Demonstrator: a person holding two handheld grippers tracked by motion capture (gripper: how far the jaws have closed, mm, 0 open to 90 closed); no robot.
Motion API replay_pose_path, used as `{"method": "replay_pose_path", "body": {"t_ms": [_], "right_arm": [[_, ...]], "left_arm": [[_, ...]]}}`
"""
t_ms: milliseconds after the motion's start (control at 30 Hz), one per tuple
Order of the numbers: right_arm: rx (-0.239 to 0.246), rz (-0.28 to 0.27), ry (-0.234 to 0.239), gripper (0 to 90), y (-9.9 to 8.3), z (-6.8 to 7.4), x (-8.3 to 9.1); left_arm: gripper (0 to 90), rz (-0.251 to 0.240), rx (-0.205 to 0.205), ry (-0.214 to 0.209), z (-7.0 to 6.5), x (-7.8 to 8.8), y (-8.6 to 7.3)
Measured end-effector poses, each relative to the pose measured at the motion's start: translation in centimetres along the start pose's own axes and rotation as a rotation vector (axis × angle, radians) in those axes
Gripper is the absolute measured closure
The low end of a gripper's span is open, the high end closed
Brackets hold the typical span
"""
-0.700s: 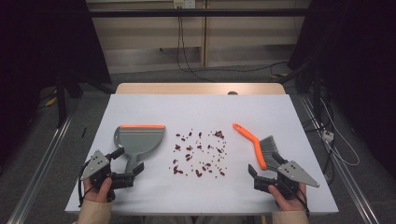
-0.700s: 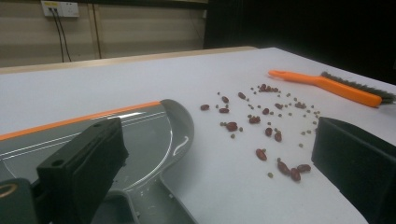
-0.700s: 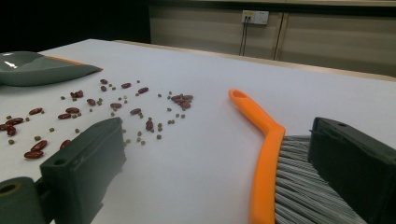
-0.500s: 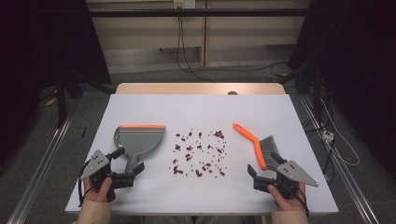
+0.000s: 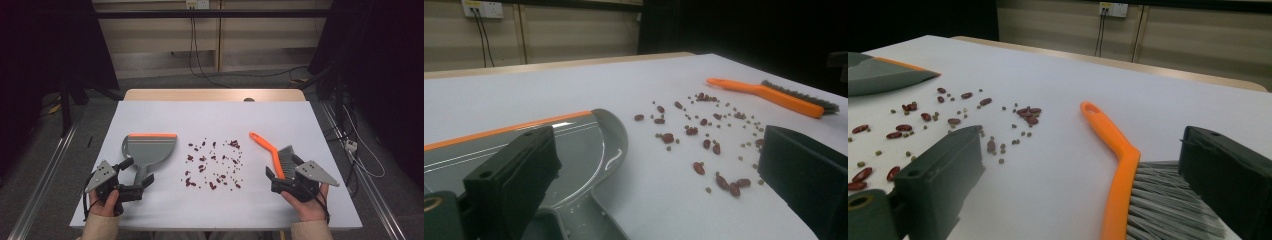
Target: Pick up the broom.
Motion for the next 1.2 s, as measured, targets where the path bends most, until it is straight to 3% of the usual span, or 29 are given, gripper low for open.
{"method": "replay_pose_path", "body": {"t_ms": [200, 400, 767, 833, 1000, 1067, 1200], "right_arm": [[-0.044, 0.042, -0.010, 5.1, 0.7, -0.8, -0.9], [-0.103, 0.109, 0.028, 9.2, 0.6, -1.4, -2.9], [-0.097, 0.202, 0.016, 15.3, 1.1, -2.6, -5.0], [-0.105, 0.251, 0.039, 23.1, 1.1, -3.1, -5.6], [-0.093, 0.308, 0.046, 30.5, 1.1, -3.6, -6.4], [-0.086, 0.350, 0.055, 40.1, 1.2, -3.8, -7.1], [-0.065, 0.384, 0.046, 43.3, 1.3, -4.2, -7.8]], "left_arm": [[2.5, -0.011, 0.010, 0.001, 0.2, 0.1, 0.1], [2.5, -0.002, 0.006, -0.013, 0.0, -0.1, 0.1], [2.6, -0.004, 0.008, -0.018, 0.0, 0.0, 0.1], [2.5, -0.005, 0.008, -0.022, 0.0, -0.1, 0.1], [2.5, -0.003, 0.008, -0.026, 0.0, -0.1, 0.1], [2.5, -0.003, 0.012, -0.028, -0.1, -0.2, 0.0], [2.5, -0.001, 0.013, -0.032, -0.1, -0.2, 0.0]]}}
Point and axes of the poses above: each handheld gripper's, and its own axes: x roughly backward along the jaws, y roughly out of its top, z roughly to its left, the point moved 4 cm from there along -x, roughly forward along the jaws, and after that the axes turned 4 degrees about x, right-handed, at the moved point
